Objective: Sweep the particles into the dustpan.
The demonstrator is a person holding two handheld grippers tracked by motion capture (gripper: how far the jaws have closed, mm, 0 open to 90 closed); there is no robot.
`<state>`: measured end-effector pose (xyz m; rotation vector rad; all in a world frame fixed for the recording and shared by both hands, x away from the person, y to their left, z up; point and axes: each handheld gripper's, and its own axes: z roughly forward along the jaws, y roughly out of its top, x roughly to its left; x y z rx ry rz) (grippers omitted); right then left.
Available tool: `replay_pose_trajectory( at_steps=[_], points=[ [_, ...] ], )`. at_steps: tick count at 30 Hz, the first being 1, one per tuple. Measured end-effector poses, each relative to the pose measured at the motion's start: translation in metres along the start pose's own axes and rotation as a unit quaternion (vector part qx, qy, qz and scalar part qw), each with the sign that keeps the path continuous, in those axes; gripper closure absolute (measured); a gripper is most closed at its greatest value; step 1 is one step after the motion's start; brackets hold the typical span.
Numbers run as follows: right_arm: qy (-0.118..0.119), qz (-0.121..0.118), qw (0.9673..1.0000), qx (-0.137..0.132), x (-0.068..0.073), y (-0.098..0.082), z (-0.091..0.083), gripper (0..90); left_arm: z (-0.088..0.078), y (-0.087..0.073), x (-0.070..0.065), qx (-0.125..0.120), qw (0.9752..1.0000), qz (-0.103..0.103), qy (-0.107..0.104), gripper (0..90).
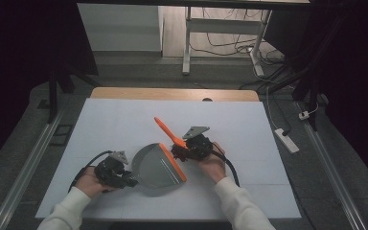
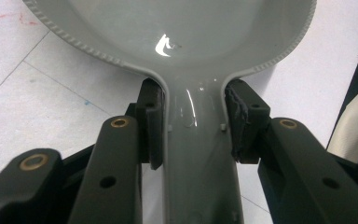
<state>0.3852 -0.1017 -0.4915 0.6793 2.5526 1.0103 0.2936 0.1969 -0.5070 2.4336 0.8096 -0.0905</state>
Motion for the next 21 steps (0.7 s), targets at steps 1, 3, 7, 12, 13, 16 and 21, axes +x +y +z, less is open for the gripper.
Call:
replay_pose_trajectory(
  at_steps=[1, 3, 7, 12, 13, 16, 21],
  points=[
    [0.004, 0.002, 1.0, -0.002, 0.001, 0.0, 0.001, 69.8, 0.0, 0.0, 0.0, 0.0, 1.0, 0.0, 0.0, 61.6],
    [0.004, -0.003, 1.0, -0.001, 0.006, 0.002, 0.001, 69.8, 0.0, 0.0, 0.0, 0.0, 1.0, 0.0, 0.0, 61.6],
    [0.023, -0.002, 0.9997, -0.006, 0.011, 0.003, 0.003, 69.8, 0.0, 0.0, 0.0, 0.0, 1.0, 0.0, 0.0, 61.6],
    [0.031, -0.006, 0.9994, -0.014, 0.021, 0.005, 0.003, 69.8, 0.001, 0.0, 0.0, 0.0, 1.0, 0.0, 0.0, 61.6],
    [0.036, -0.004, 0.9992, -0.018, 0.023, 0.006, 0.003, 69.8, 0.001, 0.0, 0.0, 0.001, 1.0, -0.001, 0.0, 61.6],
    [0.059, -0.001, 0.9978, -0.029, 0.027, 0.009, 0.003, 69.8, 0.0, 0.0, 0.0, 0.002, 1.0, 0.001, 0.0, 61.6],
    [0.1, 0.001, 0.9939, -0.046, 0.04, 0.014, 0.002, 69.8, 0.001, 0.0, 0.0, 0.0, 1.0, 0.0, 0.001, 61.6]
  ],
)
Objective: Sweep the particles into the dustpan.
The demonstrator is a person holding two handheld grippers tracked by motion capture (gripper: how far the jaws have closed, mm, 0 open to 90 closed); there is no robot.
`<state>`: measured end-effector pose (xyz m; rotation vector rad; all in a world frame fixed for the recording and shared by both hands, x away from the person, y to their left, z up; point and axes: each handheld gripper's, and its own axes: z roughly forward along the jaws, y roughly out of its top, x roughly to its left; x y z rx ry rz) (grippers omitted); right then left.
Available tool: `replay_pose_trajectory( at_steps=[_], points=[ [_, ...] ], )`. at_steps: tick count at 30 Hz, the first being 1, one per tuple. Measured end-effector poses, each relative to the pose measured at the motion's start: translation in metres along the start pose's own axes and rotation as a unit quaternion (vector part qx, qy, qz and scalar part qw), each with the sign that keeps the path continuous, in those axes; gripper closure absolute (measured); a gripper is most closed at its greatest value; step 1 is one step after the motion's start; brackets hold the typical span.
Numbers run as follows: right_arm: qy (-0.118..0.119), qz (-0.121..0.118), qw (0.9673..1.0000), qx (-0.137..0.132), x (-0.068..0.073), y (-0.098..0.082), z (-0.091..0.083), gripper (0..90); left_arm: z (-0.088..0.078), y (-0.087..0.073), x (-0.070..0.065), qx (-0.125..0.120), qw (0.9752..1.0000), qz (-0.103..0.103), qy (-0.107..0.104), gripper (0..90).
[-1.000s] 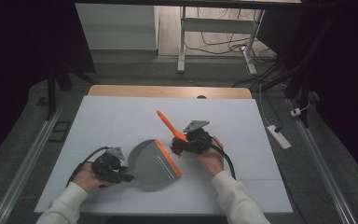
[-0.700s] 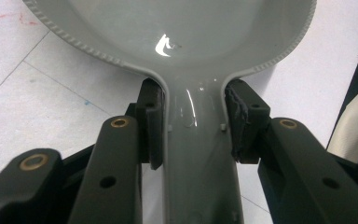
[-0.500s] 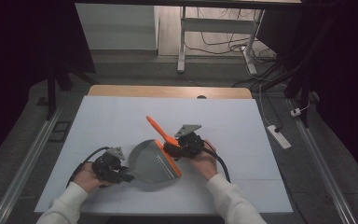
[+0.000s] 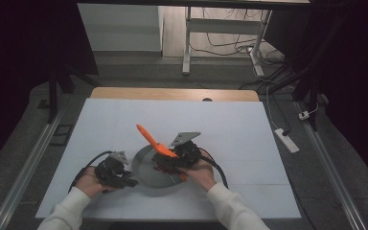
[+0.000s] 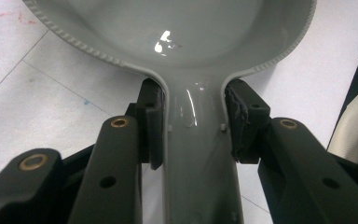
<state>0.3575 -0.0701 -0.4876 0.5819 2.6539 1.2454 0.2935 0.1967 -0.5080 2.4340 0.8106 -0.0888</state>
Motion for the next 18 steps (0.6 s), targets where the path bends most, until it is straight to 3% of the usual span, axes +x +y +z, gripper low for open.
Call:
replay_pose_trajectory(
  at_steps=[3, 7, 10, 14, 18],
  points=[
    [-0.01, -0.008, 0.9998, -0.016, 0.002, 0.004, -0.006, 69.8, 0.0, 0.0, 0.0, 0.0, 1.0, 0.0, 0.0, 61.6],
    [-0.048, 0.0, 0.9982, -0.036, -0.009, 0.005, -0.02, 69.8, 0.0, 0.0, 0.0, 0.0, 1.0, 0.0, 0.0, 61.6],
    [-0.079, 0.011, 0.9961, -0.038, -0.02, 0.001, -0.027, 69.8, 0.001, 0.0, -0.001, -0.002, 1.0, -0.002, 0.001, 61.6],
    [-0.098, 0.03, 0.9942, -0.033, -0.035, -0.005, -0.031, 69.8, 0.0, 0.0, 0.0, -0.001, 1.0, -0.001, 0.0, 61.6],
    [-0.116, 0.03, 0.9926, -0.019, -0.042, -0.008, -0.029, 69.8, 0.0, 0.0, 0.0, -0.002, 1.0, -0.001, 0.001, 61.5]
  ],
)
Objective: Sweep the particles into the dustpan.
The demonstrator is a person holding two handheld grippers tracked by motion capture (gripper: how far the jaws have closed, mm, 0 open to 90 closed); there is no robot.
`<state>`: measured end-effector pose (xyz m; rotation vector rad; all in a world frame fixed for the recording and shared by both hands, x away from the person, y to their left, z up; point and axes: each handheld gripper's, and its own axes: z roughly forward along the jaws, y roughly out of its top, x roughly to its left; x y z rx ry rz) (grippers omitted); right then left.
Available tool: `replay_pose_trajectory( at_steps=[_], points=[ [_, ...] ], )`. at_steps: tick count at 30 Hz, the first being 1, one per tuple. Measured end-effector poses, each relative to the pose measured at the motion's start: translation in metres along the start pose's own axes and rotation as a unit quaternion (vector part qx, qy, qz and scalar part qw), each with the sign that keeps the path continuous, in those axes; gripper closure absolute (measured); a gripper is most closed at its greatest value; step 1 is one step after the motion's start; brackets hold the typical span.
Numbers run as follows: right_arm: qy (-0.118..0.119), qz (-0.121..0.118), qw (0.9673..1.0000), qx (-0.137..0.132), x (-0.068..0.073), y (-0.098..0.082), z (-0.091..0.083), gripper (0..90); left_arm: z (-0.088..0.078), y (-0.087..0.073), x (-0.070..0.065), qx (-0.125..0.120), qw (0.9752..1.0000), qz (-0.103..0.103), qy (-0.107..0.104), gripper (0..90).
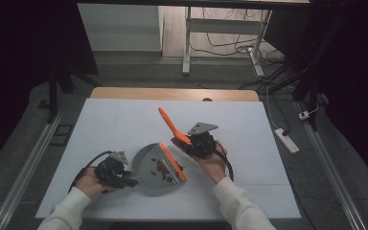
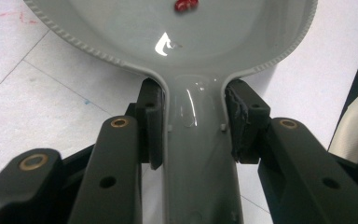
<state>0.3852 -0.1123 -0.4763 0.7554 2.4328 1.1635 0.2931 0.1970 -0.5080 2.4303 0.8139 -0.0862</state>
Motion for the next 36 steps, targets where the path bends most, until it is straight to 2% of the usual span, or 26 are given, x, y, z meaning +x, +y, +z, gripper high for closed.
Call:
replay_pose_trajectory(
  at_steps=[7, 10, 14, 17, 22, 24, 28, 30, 31, 36],
  points=[
    [-0.007, 0.0, 0.9998, 0.018, -0.008, 0.0, 0.013, 69.8, 0.0, 0.0, 0.0, 0.0, 1.0, -0.001, 0.0, 61.5],
    [-0.008, -0.009, 0.9997, 0.021, -0.008, 0.002, 0.021, 69.9, 0.0, 0.0, 0.0, 0.0, 1.0, -0.002, 0.001, 61.5],
    [-0.009, -0.02, 0.9989, 0.042, -0.004, 0.006, 0.033, 69.8, 0.0, -0.001, 0.0, -0.001, 1.0, -0.002, 0.002, 61.5],
    [0.003, -0.018, 0.9985, 0.052, -0.001, 0.007, 0.038, 69.9, 0.0, -0.001, 0.0, -0.001, 1.0, -0.002, 0.002, 61.5],
    [0.017, -0.048, 0.9968, 0.062, 0.006, 0.009, 0.037, 69.8, 0.0, 0.0, 0.0, -0.001, 1.0, -0.002, 0.002, 61.6],
    [0.028, -0.057, 0.996, 0.062, 0.009, 0.008, 0.036, 69.8, 0.0, 0.0, 0.0, -0.001, 1.0, -0.002, 0.002, 61.5],
    [0.072, -0.063, 0.9938, 0.056, 0.016, 0.007, 0.03, 69.9, 0.0, 0.0, 0.0, -0.001, 1.0, -0.002, 0.002, 61.5],
    [0.099, -0.043, 0.9935, 0.036, 0.017, 0.009, 0.023, 69.9, 0.0, 0.0, 0.0, 0.0, 1.0, -0.002, 0.002, 61.5],
    [0.103, -0.038, 0.9935, 0.027, 0.016, 0.01, 0.019, 69.9, 0.0, 0.0, 0.0, 0.0, 1.0, -0.001, 0.003, 61.5],
    [0.06, -0.037, 0.9974, 0.011, 0.011, 0.012, 0.002, 69.8, 0.0, 0.0, 0.0, -0.001, 1.0, -0.001, 0.003, 61.5]
  ],
)
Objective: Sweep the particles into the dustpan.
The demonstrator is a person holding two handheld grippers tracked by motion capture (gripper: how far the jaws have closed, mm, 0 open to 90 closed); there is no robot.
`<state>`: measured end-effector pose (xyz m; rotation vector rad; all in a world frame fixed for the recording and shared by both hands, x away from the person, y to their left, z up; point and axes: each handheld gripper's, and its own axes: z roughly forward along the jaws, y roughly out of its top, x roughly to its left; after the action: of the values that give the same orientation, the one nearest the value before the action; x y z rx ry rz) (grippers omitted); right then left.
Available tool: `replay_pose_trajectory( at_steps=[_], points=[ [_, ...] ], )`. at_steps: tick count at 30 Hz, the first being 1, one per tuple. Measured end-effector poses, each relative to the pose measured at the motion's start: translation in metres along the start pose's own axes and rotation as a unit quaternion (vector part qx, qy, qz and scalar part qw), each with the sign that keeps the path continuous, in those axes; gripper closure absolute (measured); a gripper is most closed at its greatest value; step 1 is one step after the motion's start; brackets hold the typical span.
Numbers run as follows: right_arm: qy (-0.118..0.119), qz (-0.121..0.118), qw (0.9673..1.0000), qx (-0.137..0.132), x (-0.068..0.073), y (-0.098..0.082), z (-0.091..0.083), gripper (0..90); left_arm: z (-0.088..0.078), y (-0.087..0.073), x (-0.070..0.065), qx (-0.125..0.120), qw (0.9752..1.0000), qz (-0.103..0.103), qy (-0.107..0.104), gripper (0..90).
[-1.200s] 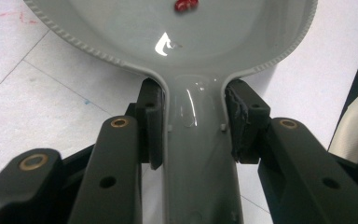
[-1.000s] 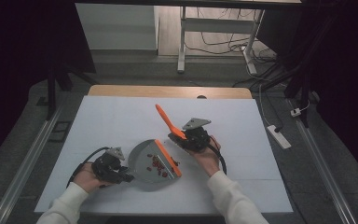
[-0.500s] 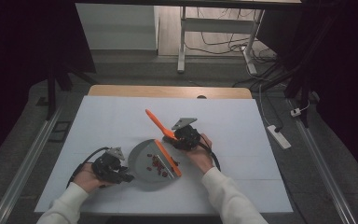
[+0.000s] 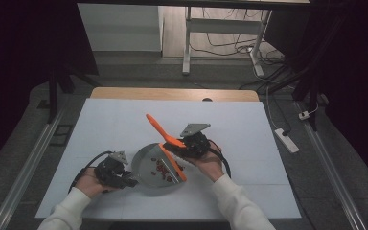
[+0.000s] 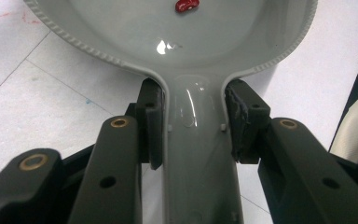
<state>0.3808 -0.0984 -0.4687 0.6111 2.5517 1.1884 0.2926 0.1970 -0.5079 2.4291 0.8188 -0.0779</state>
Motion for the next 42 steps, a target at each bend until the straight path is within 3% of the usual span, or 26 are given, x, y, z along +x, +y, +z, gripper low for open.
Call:
replay_pose_trajectory(
  at_steps=[5, 14, 21, 37, 42],
  points=[
    [-0.033, 0.015, 0.9993, 0.012, -0.007, -0.008, -0.011, 69.8, 0.0, 0.0, -0.001, 0.0, 1.0, -0.001, 0.0, 61.6],
    [-0.062, 0.038, 0.9972, 0.016, -0.007, -0.028, -0.036, 69.8, -0.003, -0.002, -0.003, 0.002, 1.0, 0.003, -0.003, 61.5],
    [-0.075, 0.055, 0.9952, 0.031, -0.007, -0.041, -0.036, 69.8, -0.006, -0.003, -0.005, 0.005, 1.0, 0.004, -0.004, 61.5],
    [-0.048, 0.036, 0.9971, 0.047, 0.011, -0.04, -0.017, 69.9, -0.005, -0.003, -0.007, 0.009, 1.0, 0.0, -0.003, 61.6],
    [-0.035, 0.048, 0.9972, 0.045, 0.014, -0.039, -0.015, 69.8, -0.005, -0.003, -0.007, 0.01, 1.0, 0.001, -0.002, 61.6]
  ],
)
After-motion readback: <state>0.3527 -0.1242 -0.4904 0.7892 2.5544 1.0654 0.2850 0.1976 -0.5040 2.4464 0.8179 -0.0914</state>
